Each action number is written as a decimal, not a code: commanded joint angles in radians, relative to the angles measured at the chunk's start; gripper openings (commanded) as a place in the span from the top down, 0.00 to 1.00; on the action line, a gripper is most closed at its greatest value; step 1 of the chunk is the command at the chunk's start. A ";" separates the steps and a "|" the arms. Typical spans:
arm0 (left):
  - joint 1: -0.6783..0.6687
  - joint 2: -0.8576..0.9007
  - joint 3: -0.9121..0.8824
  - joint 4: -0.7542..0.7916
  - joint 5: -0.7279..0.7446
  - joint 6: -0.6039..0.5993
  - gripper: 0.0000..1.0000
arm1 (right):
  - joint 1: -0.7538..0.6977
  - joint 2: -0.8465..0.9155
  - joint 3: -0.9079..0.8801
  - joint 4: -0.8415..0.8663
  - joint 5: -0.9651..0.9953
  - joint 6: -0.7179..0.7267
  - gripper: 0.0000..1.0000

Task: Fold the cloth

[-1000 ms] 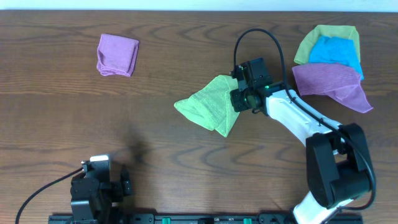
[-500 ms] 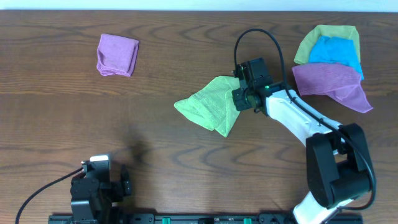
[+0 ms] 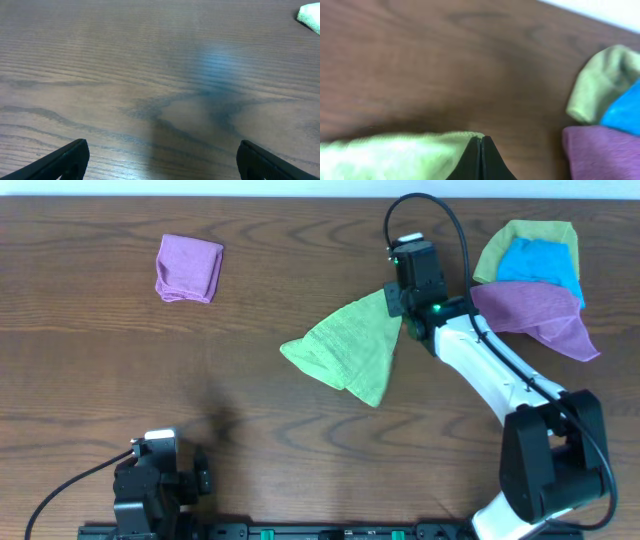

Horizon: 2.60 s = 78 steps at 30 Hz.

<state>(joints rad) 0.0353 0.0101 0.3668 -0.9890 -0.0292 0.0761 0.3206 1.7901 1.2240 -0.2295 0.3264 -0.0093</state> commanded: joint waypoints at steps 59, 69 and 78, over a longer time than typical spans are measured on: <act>-0.006 -0.006 -0.005 -0.013 0.004 0.006 0.05 | 0.066 0.176 0.011 -0.197 -0.212 -0.100 0.52; -0.006 -0.006 -0.005 -0.013 0.004 0.006 0.05 | 0.066 0.176 0.011 -0.190 -0.211 -0.100 0.66; -0.006 -0.006 -0.005 -0.013 0.004 0.006 0.05 | 0.066 0.176 0.011 -0.191 -0.230 -0.092 0.77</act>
<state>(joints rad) 0.0353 0.0101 0.3668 -0.9890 -0.0292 0.0761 0.3813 1.9533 1.2274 -0.4225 0.1020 -0.1055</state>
